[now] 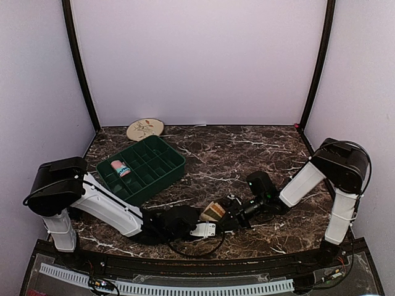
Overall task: Roll the socks
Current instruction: Roll the sock at the center of the board.
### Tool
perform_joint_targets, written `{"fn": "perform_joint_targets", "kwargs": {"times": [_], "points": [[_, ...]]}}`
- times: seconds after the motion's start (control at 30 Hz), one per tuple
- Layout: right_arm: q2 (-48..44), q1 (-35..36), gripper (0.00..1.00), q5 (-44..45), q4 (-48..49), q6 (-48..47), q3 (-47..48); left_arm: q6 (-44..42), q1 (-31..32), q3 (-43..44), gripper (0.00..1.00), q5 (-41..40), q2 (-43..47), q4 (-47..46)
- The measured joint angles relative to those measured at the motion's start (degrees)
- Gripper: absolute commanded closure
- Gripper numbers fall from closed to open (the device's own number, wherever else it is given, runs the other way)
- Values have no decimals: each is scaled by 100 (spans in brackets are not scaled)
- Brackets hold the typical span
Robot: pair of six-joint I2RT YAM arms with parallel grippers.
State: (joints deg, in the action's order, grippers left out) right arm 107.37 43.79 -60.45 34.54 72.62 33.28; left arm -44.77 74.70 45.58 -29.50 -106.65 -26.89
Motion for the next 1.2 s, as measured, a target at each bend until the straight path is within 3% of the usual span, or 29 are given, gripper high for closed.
{"fn": "perform_joint_targets", "kwargs": {"times": [0.3, 0.47, 0.63, 0.8, 0.97, 1.2], "points": [[42, 0, 100, -17, 216, 162, -52, -11, 76, -155, 49, -227, 140, -195], [42, -2, 100, -20, 245, 208, -52, -59, 107, -155, 64, -192, 155, -223], [42, -2, 100, -20, 297, 291, -52, -44, 142, -157, 64, -142, 155, -214], [42, -2, 100, -20, 341, 321, -70, 2, 184, -181, 59, -133, 155, -201], [44, -2, 100, -24, 428, 398, -94, 70, 203, -179, 41, -118, 151, -122], [44, -2, 100, -46, 525, 459, -142, 127, 203, -15, 43, -114, -20, -79]]}}
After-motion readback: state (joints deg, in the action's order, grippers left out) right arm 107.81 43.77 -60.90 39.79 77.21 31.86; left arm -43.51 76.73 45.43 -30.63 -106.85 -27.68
